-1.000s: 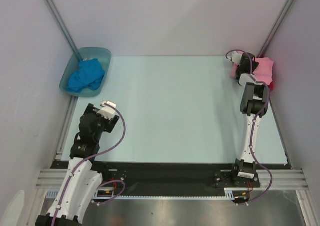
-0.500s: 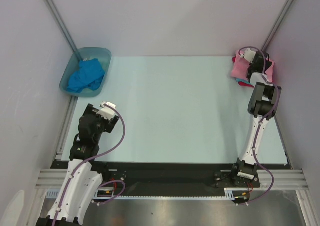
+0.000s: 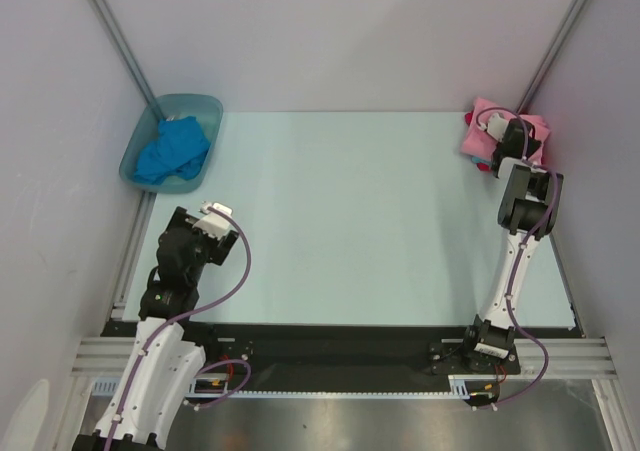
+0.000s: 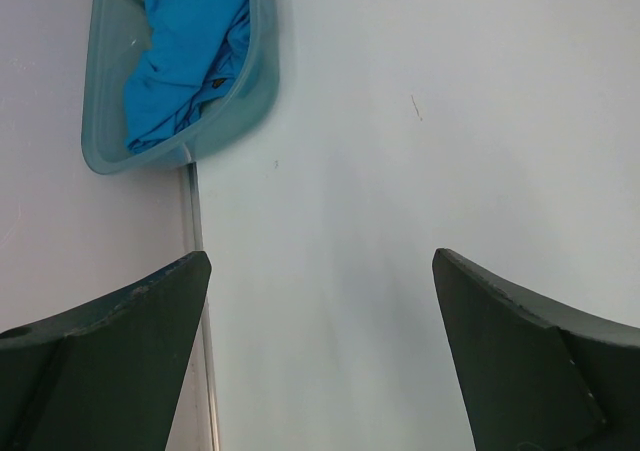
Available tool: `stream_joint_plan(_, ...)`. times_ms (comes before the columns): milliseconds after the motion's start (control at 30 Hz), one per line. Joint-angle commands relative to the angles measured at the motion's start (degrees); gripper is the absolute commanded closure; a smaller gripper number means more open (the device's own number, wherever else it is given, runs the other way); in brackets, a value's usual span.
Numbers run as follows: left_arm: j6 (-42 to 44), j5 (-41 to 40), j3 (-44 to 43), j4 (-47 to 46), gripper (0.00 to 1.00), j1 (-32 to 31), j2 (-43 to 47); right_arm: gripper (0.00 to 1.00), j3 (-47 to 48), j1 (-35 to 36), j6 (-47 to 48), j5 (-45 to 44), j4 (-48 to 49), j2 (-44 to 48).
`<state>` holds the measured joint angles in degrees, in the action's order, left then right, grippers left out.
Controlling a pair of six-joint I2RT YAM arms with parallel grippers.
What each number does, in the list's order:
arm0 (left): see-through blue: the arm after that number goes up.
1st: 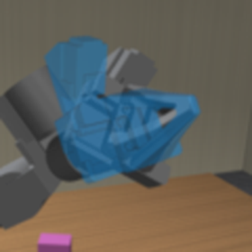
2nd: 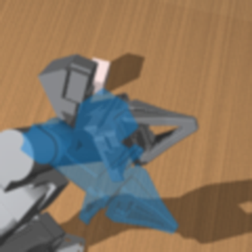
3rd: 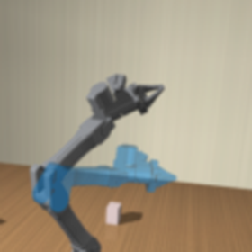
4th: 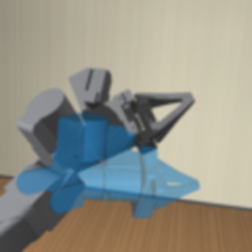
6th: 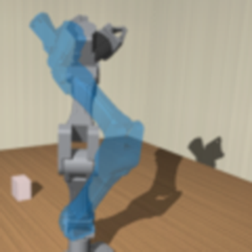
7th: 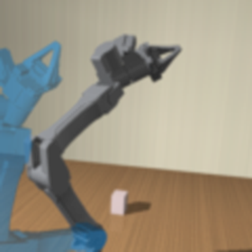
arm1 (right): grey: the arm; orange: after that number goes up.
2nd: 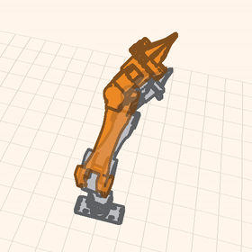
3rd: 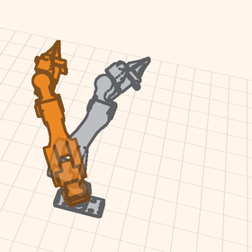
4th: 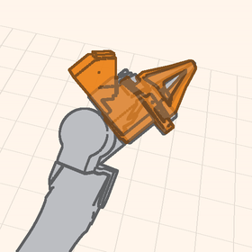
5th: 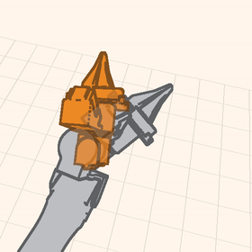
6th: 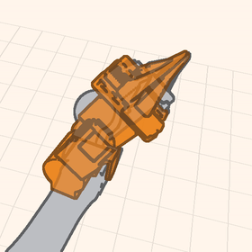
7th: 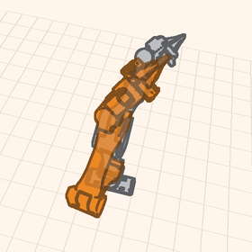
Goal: Fold and stack the t-shirts
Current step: Neatly place the folded tshirt to the corner, then reset both grippers
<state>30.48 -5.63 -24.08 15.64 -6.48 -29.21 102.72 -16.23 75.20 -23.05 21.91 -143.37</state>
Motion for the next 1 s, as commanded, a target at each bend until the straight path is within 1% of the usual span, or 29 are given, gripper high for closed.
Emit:
stream_joint_plan(0,-0.07,0.45,-0.62,-0.87,0.00,-0.02,0.38,1.00,1.86,0.58,-3.82,-0.94,2.43,6.15)
stream_joint_plan(33,-0.24,-0.17,-0.53,-1.57,0.00,-0.02,0.56,0.98,2.05,0.58,-4.88,-1.21,3.30,7.48)
stream_joint_plan(67,-0.25,-1.74,-0.36,-2.10,0.00,-0.02,0.56,0.94,2.22,0.67,-8.19,-1.38,3.31,9.06)
stream_joint_plan(100,-0.25,-2.71,-0.36,-2.54,0.00,-0.02,0.82,0.84,2.05,0.93,-10.23,-1.12,2.53,11.42)
stream_joint_plan(167,-0.59,-5.43,0.17,-4.38,0.00,-0.02,1.44,0.76,1.44,1.37,-16.01,0.71,-2.72,19.50)
stream_joint_plan(200,-0.68,-6.58,0.43,-6.22,0.00,-0.02,2.22,0.70,1.17,2.33,-22.40,2.03,-9.97,22.58)
stream_joint_plan(233,-1.55,-7.63,1.13,-7.02,0.00,0.06,2.49,0.68,1.26,2.86,-26.29,3.70,-14.48,28.87)
stream_joint_plan(267,-1.82,-8.77,1.31,-7.63,0.00,0.06,2.84,0.67,1.52,3.65,-29.81,8.76,-19.40,31.81)
stream_joint_plan(300,-2.09,-10.09,1.31,-8.77,0.00,0.15,2.93,0.63,2.04,4.79,-37.68,12.55,-30.67,34.53)
stream_joint_plan(333,-2.70,-10.63,1.22,-9.04,0.00,0.15,3.02,0.59,2.92,5.24,-41.67,21.99,-35.57,40.13)
stream_joint_plan(367,-3.23,-10.81,0.88,-9.13,0.00,0.15,2.85,0.58,3.01,5.68,-44.93,27.82,-39.97,42.54)
stream_joint_plan(400,-3.58,-10.89,0.61,-9.05,0.00,0.24,2.93,0.55,2.49,5.94,-51.58,32.58,-46.19,45.26)
stream_joint_plan(433,-4.72,-10.55,-0.09,-8.79,0.00,0.24,3.02,0.54,1.53,6.99,-53.99,41.15,-48.43,47.55)
stream_joint_plan(467,-5.08,-9.93,-0.44,-8.52,0.00,0.24,3.11,0.53,-2.48,7.87,-56.02,44.55,-50.19,52.27)
stream_joint_plan(533,-6.48,-7.39,-1.41,-6.95,0.00,0.24,3.89,0.50,-8.55,12.42,-59.97,47.99,-52.05,57.04)
stream_joint_plan(567,-6.92,-5.90,-1.85,-6.07,0.00,0.24,4.42,0.50,-15.02,14.10,-60.25,48.79,-52.32,62.02)
stream_joint_plan(633,-7.27,-2.47,-2.20,-4.05,0.00,0.24,5.91,0.49,-23.31,16.05,-61.04,49.68,-50.84,66.97)
stream_joint_plan(667,-7.28,-1.24,-2.38,-3.25,0.01,0.24,6.96,0.48,-30.75,19.71,-60.44,49.77,-50.22,69.26)
stream_joint_plan(700,-7.45,-0.01,-2.38,-2.03,0.01,0.15,7.24,0.49,-33.87,20.96,-59.91,47.33,-48.99,73.28)
stream_joint_plan(800,-7.98,0.09,-1.59,-2.54,0.00,0.15,7.59,0.48,-42.74,24.49,-59.82,44.68,-47.93,78.22)
stream_joint_plan(900,-8.86,0.00,-1.15,-2.72,0.00,0.15,6.63,0.47,-45.32,24.23,-58.32,43.71,-48.10,79.65)
stream_joint_plan(967,-8.69,1.57,-1.15,-2.81,0.00,0.15,6.19,0.47,-45.15,23.70,-57.97,43.00,-48.19,79.83)
